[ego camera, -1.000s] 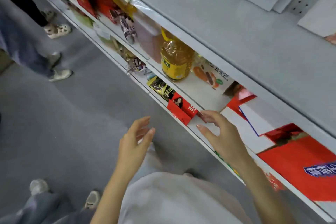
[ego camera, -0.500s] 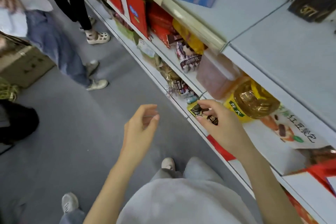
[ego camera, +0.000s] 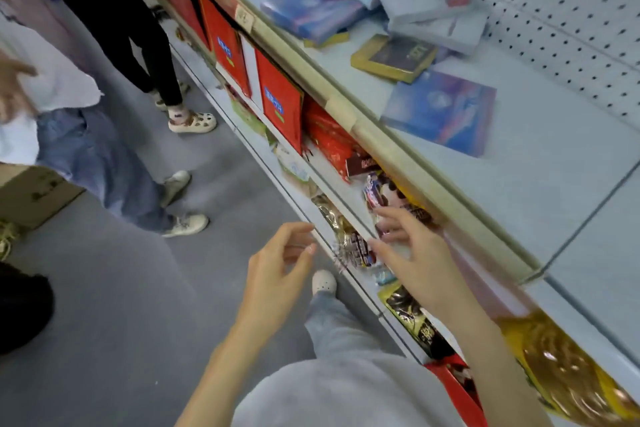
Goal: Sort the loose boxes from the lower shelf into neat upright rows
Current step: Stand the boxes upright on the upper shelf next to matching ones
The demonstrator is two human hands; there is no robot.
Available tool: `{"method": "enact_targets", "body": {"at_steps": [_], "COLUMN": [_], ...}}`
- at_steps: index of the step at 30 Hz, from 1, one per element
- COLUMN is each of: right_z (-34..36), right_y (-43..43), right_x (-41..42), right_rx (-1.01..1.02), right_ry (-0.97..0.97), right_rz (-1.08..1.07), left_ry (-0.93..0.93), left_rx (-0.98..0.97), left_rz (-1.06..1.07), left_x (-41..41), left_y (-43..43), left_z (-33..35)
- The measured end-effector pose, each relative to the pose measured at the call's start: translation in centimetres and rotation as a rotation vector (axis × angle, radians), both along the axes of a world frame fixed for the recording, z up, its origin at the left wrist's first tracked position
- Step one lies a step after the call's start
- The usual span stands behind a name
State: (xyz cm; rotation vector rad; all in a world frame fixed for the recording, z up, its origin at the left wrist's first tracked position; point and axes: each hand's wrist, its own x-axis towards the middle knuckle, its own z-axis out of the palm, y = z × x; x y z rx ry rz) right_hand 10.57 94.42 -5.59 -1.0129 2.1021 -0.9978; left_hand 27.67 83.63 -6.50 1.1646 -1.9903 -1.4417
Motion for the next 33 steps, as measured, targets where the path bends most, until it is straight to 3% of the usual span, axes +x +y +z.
{"method": "enact_targets", "body": {"at_steps": [8,16,26,29,33], "right_z": [3.1,3.3,0.8,0.2,0.0], "right_y": [-16.0,-26.6,-38.7,-40.4,-41.4], "right_x": [-7.8,-12.7,-12.8,-12.3,-11.8], "right_rx": [-0.065,-0.092,-0.162,-0.173,-0.276], "right_ry": [0.094,0.005,-0.141,-0.150,-0.320], "right_rz": [-0.014,-0.265,-0.779,-0.935,-1.225], "left_ry": [0.043,0.098,0.049,-0.041,-0.034], "left_rx": [-0.106,-0.079,-0.153,-0.166,-0.154], "left_rz": [-0.038,-0.097,-0.418,-0.549,-0.652], "left_x": [-7.8,-14.1,-23.4,-25.4,-26.5], "left_y": [-18.3,-31.4,-51.0,-53.3,-52.0], "left_z": [2.7,2.0,2.4,1.4,0.7]}}
